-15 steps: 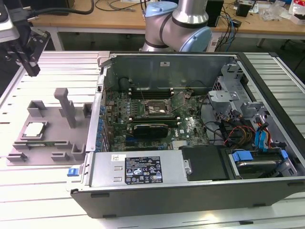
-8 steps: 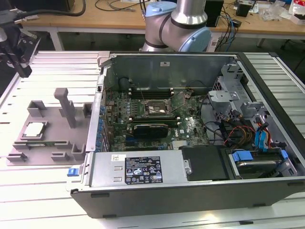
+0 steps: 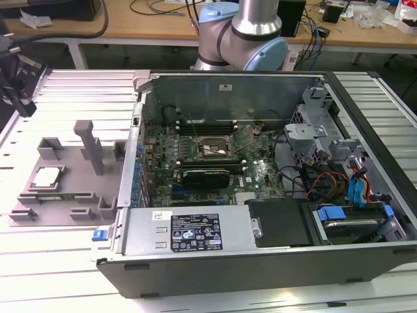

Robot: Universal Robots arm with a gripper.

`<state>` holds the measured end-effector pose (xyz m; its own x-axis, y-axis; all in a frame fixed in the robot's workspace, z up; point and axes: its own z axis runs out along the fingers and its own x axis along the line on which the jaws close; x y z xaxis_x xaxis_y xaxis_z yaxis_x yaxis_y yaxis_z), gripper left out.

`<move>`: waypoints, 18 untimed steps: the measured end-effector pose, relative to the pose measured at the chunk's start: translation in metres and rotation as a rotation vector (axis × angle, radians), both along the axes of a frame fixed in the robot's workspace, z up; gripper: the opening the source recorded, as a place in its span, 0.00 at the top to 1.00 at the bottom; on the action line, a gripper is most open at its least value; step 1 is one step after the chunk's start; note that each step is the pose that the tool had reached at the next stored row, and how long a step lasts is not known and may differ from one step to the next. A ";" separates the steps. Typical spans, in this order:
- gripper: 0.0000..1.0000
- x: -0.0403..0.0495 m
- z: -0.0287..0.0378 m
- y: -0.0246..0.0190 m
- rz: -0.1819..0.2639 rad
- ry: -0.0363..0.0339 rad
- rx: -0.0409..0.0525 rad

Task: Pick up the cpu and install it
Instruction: 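Reach for the cpu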

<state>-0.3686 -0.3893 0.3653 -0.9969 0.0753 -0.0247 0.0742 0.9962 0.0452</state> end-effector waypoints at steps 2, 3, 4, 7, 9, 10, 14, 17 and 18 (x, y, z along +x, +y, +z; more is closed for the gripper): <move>0.89 -0.0024 -0.0030 0.0000 0.000 0.0000 0.0000; 0.89 -0.0043 -0.0054 0.0000 0.000 0.0000 0.0000; 0.89 -0.0065 -0.0080 0.0000 0.000 0.0001 -0.0001; 0.89 -0.0123 -0.0149 0.0000 0.000 -0.0001 0.0000; 0.89 -0.0142 -0.0175 0.0000 0.000 -0.0001 0.0000; 0.89 -0.0158 -0.0199 0.0000 0.000 0.0000 -0.0001; 0.89 -0.0203 -0.0293 0.0000 0.000 -0.0001 0.0000; 0.89 -0.0227 -0.0354 -0.0001 0.000 -0.0001 0.0000; 0.89 -0.0228 -0.0357 -0.0001 0.000 0.0001 -0.0001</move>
<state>-0.3914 -0.3894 0.3297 -0.9969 0.0751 -0.0246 0.0740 0.9962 0.0451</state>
